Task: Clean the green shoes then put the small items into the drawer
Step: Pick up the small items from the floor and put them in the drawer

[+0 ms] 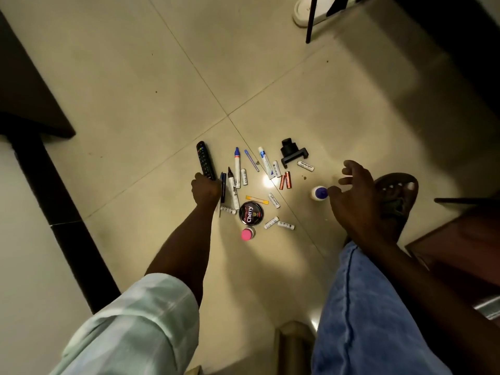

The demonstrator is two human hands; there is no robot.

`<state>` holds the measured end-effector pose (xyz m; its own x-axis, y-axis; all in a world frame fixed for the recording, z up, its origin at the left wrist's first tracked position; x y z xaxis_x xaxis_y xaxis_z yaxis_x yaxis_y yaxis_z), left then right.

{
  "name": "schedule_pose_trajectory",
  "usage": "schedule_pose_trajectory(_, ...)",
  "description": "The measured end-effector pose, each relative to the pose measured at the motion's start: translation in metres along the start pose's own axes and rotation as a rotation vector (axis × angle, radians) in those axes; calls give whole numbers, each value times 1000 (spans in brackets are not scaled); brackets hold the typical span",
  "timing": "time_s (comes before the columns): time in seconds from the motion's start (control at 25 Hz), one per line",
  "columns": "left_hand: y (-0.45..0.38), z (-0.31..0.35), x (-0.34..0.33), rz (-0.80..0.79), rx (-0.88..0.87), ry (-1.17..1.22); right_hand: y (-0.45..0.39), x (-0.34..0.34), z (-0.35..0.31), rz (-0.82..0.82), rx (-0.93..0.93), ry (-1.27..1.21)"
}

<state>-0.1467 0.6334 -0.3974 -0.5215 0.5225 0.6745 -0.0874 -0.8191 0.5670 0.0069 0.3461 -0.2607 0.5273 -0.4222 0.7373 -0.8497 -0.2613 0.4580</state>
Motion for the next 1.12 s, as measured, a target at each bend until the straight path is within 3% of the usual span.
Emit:
schedule_pose_trajectory(0.12, -5, 4, 2, 60, 99, 121, -4, -3, 8, -59, -53, 94)
schedule_pose_trajectory(0.28, 33, 28, -2, 93, 264, 814, -12, -16, 23, -185, -5, 326)
schedule_pose_trajectory(0.4, 85, 41, -18, -51, 251, 964, -24, -32, 30, -304, 131, 468)
schedule_pose_trajectory(0.52, 140, 44, -41, -341, 251, 1032, -35, -44, 34, -374, 260, 467)
schedule_pose_trajectory(0.64, 172, 46, -53, -518, 249, 1013, -36, -39, 33, -295, 319, 425)
schedule_pose_trajectory(0.8, 193, 61, -46, -533, 133, 844, -11, -4, 23, -112, 236, 270)
schedule_pose_trajectory(0.96, 247, 98, -15, -614, -50, 721, 49, 75, -6, 119, 101, -9)
schedule_pose_trajectory(1.12, 331, 148, 30, -782, -23, 847, 137, 172, -15, 299, 55, -229)
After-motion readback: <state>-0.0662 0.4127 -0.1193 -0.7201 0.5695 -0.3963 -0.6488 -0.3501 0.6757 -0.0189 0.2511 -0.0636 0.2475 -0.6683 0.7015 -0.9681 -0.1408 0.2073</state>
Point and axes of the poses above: each hand's wrist, its own y-axis away from the middle knuckle, its own x-axis out of the back of the hand, z = x × y, the point moved 1 cm from there along -y, towards the middle knuckle, and after that the axes turned 15 degrees about y, right-handed, at the moved point
